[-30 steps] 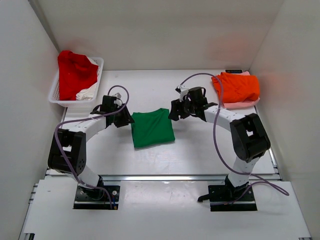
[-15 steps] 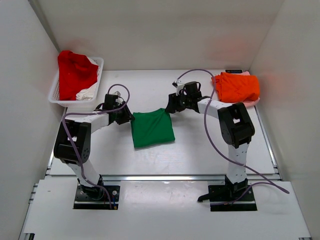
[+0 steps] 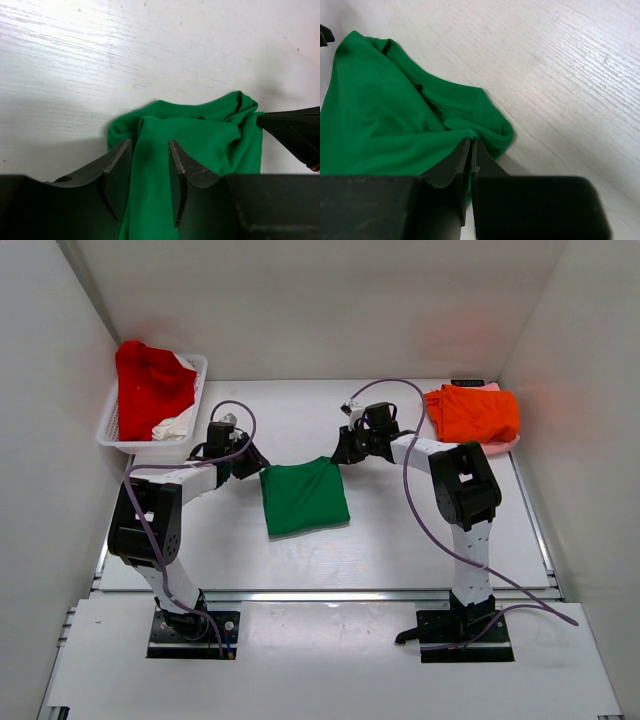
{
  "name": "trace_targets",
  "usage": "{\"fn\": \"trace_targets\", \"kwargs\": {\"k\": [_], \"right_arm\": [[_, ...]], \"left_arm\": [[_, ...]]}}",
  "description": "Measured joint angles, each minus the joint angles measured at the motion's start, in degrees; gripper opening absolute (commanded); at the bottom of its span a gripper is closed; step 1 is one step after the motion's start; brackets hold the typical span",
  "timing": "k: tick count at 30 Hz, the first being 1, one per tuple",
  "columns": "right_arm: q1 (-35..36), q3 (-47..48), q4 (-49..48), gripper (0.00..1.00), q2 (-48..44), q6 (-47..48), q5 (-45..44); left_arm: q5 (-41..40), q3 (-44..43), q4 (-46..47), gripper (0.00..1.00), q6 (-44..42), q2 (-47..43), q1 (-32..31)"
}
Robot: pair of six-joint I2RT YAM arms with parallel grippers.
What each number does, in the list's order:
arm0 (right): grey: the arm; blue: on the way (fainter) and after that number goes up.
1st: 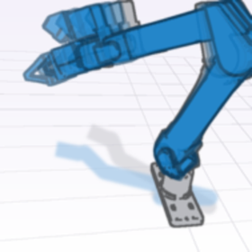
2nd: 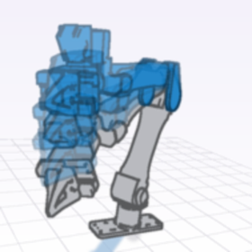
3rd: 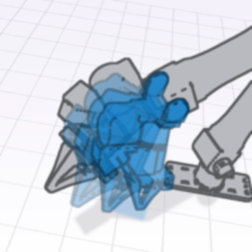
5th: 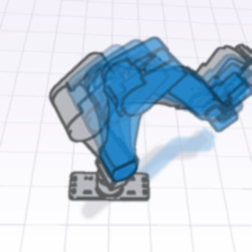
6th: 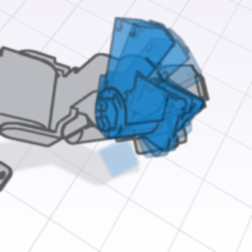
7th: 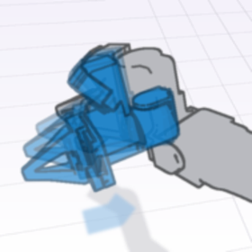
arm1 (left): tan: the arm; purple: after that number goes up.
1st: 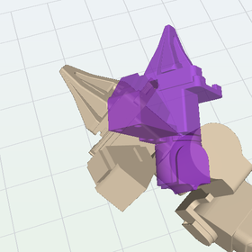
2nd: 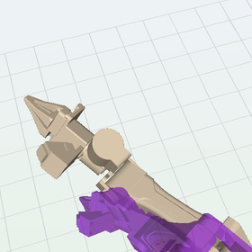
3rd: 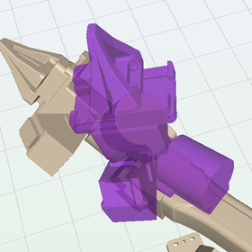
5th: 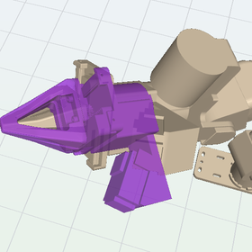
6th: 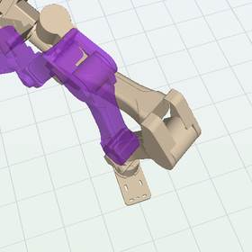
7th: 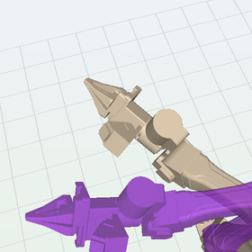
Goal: Fold and stack the t-shirts
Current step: Smooth out wrinkles on the folded tshirt
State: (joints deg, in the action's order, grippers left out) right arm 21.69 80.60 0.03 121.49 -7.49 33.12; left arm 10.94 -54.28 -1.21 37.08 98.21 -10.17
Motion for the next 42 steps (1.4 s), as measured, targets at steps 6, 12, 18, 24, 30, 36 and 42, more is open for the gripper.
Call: {"fn": "trace_targets", "kwargs": {"k": [6, 12, 18, 24, 30, 36, 42], "right_arm": [[0.0, 0.2, 0.3, 0.00, 0.0, 0.0, 0.5], [0.0, 1.0, 0.7, 0.00, 0.0, 0.0, 0.8], [0.0, 1.0, 0.8, 0.00, 0.0, 0.0, 0.9], [0.4, 1.0, 0.8, 0.00, -0.2, 0.3, 0.9], [1.6, 1.3, 1.0, 0.00, -0.3, 0.4, 0.8], [2.3, 4.3, 2.0, 0.00, -0.1, 0.5, 0.7], [2.2, 6.5, 3.1, 0.00, 1.2, 0.7, -0.2]], "left_arm": [[0.1, -0.1, 1.0, 0.46, 0.9, 0.3, 0.0], [0.0, -0.4, 1.1, 0.46, 1.0, 2.3, -0.4], [0.1, -2.4, 0.5, 0.00, 1.4, 5.5, -1.0], [-0.3, -0.5, -0.6, 0.00, 2.2, 1.5, -1.6], [-2.5, 7.7, 0.9, 0.00, 4.2, -11.6, -1.6], [-5.1, 8.6, 1.9, 0.00, 4.1, -9.1, -0.2], [-6.6, 8.8, 0.0, 0.00, 4.5, -2.3, 1.3]]}}
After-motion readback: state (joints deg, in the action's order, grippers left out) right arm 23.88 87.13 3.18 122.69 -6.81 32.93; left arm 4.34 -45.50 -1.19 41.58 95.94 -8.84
